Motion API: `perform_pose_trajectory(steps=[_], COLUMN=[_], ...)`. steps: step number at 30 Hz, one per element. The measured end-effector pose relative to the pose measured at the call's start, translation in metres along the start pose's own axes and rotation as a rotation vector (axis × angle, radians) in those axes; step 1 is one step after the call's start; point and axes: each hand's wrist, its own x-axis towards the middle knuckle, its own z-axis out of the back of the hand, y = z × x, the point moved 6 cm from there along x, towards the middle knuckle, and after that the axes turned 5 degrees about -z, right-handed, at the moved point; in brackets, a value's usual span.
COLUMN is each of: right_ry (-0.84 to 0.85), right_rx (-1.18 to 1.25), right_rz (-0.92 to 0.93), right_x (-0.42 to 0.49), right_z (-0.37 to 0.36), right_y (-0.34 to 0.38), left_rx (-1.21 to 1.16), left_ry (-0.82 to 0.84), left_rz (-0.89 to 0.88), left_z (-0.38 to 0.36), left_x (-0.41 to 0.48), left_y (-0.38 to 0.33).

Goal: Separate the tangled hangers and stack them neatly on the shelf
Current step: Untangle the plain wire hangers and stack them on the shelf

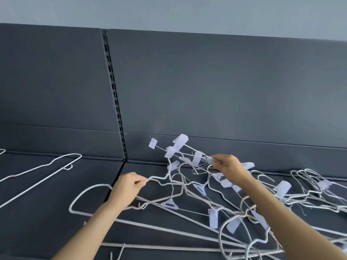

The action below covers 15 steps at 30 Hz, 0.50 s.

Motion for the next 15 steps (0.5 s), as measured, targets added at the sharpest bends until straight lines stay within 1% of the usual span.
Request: perform_pose_trajectory(steps=[2,6,8,10,15], right_ry=[0.003,-0.058,-0.043,-0.044,-0.179], right_rx=[0.003,-0.03,-0.064,-0.046,-0.005], right_rz=[-0.017,-0.061,-0.094,-0.107,-0.103], right_x=[0.0,0.002,0.003,0.003,0.004], right_z=[0.004,0.006,0.005,0.01,0.042], right_y=[-0.003,-0.013,-0.021,-0.026,-0.036], left_rx=[-0.006,-0.013,0.0,-0.009,-0.057], left_ry=[-0.018,-0.065,-0.089,-0.102,-0.105], left_rz=[0.02,0.045,0.047,0.056,0.076], left_z=[0.008,0.021,0.027,0.032,0.04], left_x=[0.001,-0.002,-0.007,-0.012,-0.019], left_y=[0.008,0.019,0.023,0.028,0.032])
